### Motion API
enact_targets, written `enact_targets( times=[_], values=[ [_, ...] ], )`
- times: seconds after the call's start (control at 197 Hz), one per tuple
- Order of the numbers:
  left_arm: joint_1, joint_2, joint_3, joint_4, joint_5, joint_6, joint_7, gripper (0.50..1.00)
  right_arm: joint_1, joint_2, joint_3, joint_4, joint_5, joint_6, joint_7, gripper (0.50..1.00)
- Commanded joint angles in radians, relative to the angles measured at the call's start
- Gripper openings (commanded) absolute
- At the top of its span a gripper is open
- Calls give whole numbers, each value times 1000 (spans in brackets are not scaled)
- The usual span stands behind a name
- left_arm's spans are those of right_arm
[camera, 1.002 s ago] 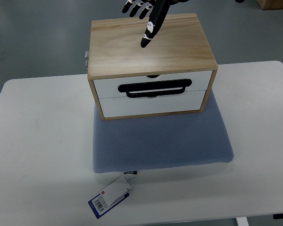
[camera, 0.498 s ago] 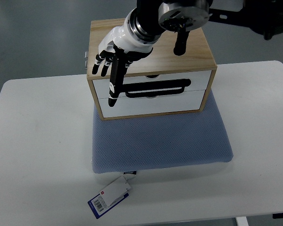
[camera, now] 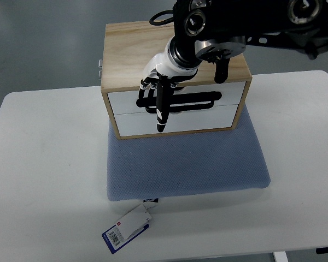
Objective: Open wood drawer with right hand
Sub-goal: 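Lower the right hand fingers behind the upper drawer's black handle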
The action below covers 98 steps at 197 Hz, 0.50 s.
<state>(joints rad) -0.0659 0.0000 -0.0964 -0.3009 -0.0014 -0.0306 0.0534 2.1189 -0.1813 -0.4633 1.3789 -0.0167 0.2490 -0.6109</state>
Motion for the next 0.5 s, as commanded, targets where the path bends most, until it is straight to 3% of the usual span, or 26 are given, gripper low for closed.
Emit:
enact_targets(
  times=[0.0, 0.493],
  values=[
    [0, 0, 1, 17, 1, 0, -1, 1000, -11, -3, -14, -1, -20, 4, 0, 944],
    [0, 0, 3, 12, 1, 0, 0, 1000, -77, -14, -31, -4, -109, 7, 0, 942]
  ],
)
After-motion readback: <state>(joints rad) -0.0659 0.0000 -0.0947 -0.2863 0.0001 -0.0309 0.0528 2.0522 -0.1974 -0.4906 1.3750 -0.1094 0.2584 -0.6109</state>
